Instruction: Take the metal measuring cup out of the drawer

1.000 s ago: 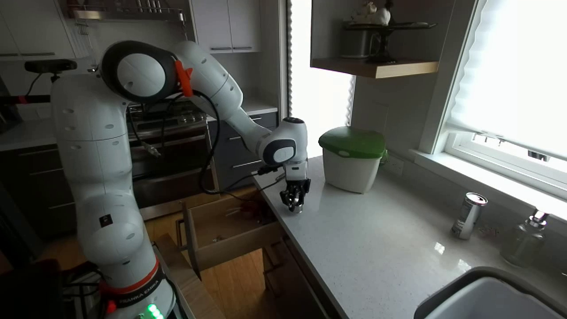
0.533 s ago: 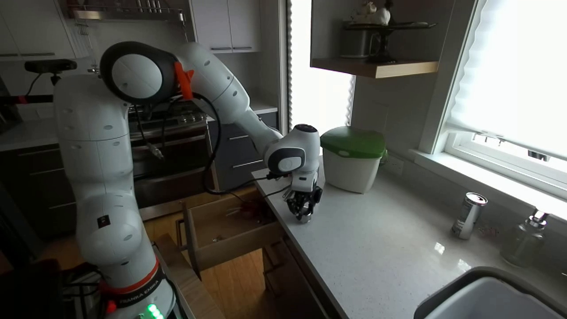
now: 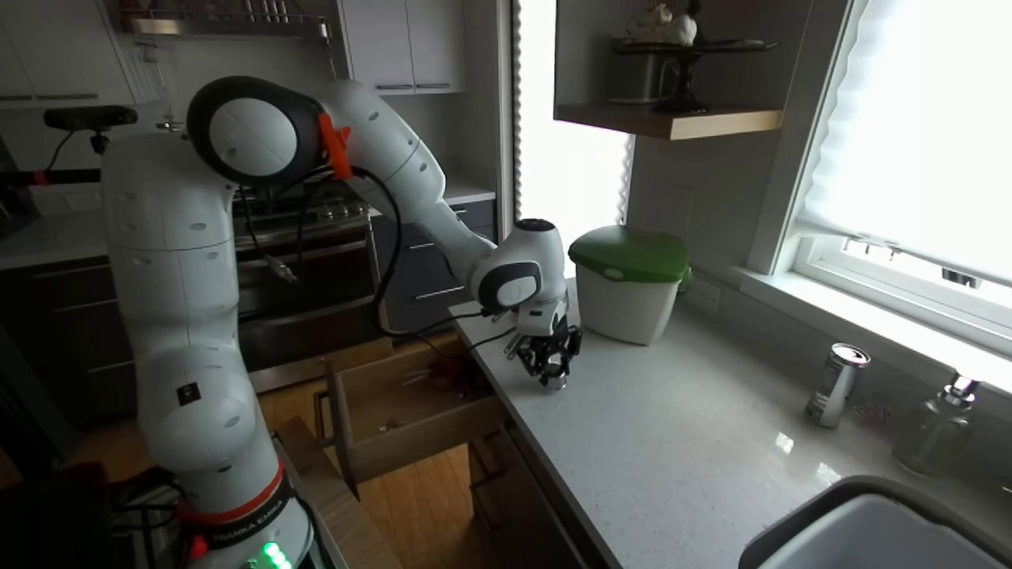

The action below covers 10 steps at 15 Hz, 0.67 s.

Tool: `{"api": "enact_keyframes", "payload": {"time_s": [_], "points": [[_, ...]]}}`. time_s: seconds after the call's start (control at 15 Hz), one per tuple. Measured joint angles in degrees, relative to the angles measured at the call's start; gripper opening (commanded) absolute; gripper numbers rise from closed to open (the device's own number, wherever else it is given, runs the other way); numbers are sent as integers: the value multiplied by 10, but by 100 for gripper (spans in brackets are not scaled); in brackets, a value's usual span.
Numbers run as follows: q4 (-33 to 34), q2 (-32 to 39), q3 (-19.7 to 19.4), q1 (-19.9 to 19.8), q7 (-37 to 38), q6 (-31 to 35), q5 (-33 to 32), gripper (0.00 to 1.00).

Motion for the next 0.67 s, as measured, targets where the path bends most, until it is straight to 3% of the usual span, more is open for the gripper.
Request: {"api": "enact_keyframes", "payload": {"time_s": [0.27,0.33,0.4,0.6,0.67], "points": [[0,13,-16,20,85,13,-87,30],[0,14,-19,25,100,13,-102,66],[0,15,-21,29,112,13,-115,81],[1,15,-23,34,132,13,-134,99],[1,15,-23,35,134,13,-138,100]]}}
